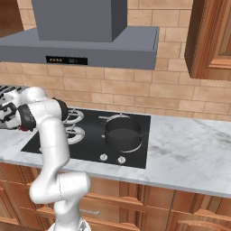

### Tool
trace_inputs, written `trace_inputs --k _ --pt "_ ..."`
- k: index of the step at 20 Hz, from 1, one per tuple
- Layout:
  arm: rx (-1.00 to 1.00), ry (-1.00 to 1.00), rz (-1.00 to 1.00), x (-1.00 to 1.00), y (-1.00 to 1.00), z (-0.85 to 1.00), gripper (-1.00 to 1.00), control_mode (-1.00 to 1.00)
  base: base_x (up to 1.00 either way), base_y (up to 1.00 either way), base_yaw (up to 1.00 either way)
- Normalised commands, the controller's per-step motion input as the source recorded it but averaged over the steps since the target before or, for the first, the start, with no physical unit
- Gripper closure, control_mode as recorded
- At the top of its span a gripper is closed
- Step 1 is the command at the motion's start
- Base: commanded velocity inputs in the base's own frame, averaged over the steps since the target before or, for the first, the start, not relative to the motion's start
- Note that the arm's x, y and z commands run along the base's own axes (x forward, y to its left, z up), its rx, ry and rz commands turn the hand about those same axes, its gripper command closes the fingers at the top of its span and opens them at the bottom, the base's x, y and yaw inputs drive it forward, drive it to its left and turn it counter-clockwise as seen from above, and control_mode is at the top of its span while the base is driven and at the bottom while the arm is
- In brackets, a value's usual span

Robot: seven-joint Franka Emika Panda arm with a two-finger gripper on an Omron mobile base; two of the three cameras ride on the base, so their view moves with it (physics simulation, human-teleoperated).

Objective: Turn on the burner for the pot on the stove. Wait thirty seconds for the pot to heat up. Then add the tomato to the pot.

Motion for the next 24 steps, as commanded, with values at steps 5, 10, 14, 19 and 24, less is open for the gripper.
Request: trace_inputs --k 5,10,14,19,24 --pt "0.11 -0.02 -0.07 -0.46 -0.29 1.0 1.0 -1.0 0.0 0.0 0.0" --pt "0.04 -0.08 -0.06 -0.59 -0.49 0.84 1.0 -1.0 0.0 0.0 0.0" --pt "0.0 -0.11 -0.06 -0.79 -0.59 0.28 1.0 -1.0 0.0 0.0 0.0" --pt "0.0 -0.07 -0.08 -0.88 -0.85 0.15 1.0 -1.0 0.0 0.0 0.0" --pt "0.0 0.0 -0.14 -0.61 -0.98 0.21 1.0 -1.0 0.0 0.0 0.0"
